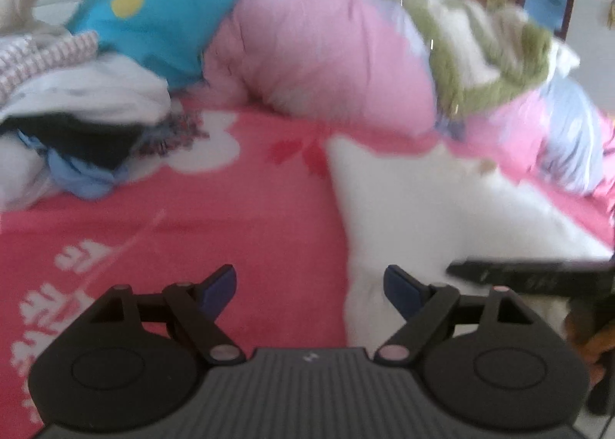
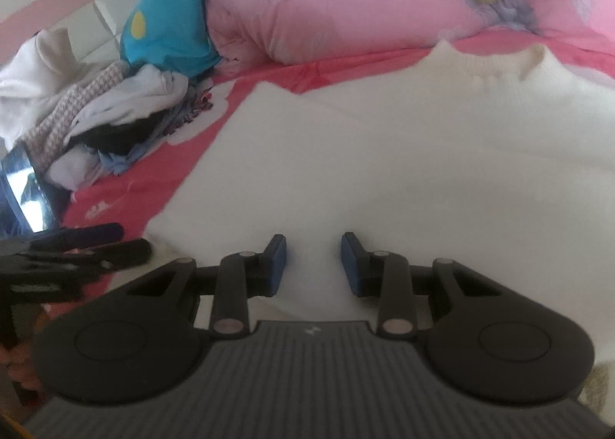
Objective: Fold clothes
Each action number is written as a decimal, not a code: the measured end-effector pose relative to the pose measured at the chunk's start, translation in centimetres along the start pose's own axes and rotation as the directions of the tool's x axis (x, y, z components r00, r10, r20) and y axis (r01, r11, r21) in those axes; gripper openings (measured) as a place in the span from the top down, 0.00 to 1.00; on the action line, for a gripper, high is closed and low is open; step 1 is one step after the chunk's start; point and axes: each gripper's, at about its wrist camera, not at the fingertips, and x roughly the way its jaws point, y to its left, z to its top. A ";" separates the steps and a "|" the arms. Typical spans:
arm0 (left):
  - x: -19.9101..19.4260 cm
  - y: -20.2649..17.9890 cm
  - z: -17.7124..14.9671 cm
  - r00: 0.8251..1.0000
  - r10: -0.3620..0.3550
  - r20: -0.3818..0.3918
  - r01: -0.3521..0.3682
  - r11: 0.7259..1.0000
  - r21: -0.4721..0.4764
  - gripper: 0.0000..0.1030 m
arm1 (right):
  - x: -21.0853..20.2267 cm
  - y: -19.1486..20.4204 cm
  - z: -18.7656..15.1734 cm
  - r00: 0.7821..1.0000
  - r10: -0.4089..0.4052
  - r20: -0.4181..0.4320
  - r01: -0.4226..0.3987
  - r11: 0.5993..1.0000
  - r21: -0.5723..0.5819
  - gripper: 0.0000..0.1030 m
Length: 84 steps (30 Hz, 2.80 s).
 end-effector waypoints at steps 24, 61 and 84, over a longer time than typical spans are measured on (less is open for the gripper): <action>4.3 -1.2 -2.0 0.996 0.061 -0.070 -0.056 0.996 0.063 0.08 | 3.0 8.2 7.7 0.998 -0.057 0.012 0.059 0.962 -0.265 0.77; 3.2 -0.9 -1.8 0.995 0.079 -0.057 -0.077 0.997 0.023 0.10 | 7.0 9.0 11.3 0.995 -0.094 -0.028 0.082 0.956 -0.283 0.86; -1.2 1.6 -1.5 0.988 0.146 0.058 -0.144 0.989 -0.032 0.12 | 3.6 11.3 3.2 0.999 -0.048 0.019 0.051 0.958 -0.283 0.92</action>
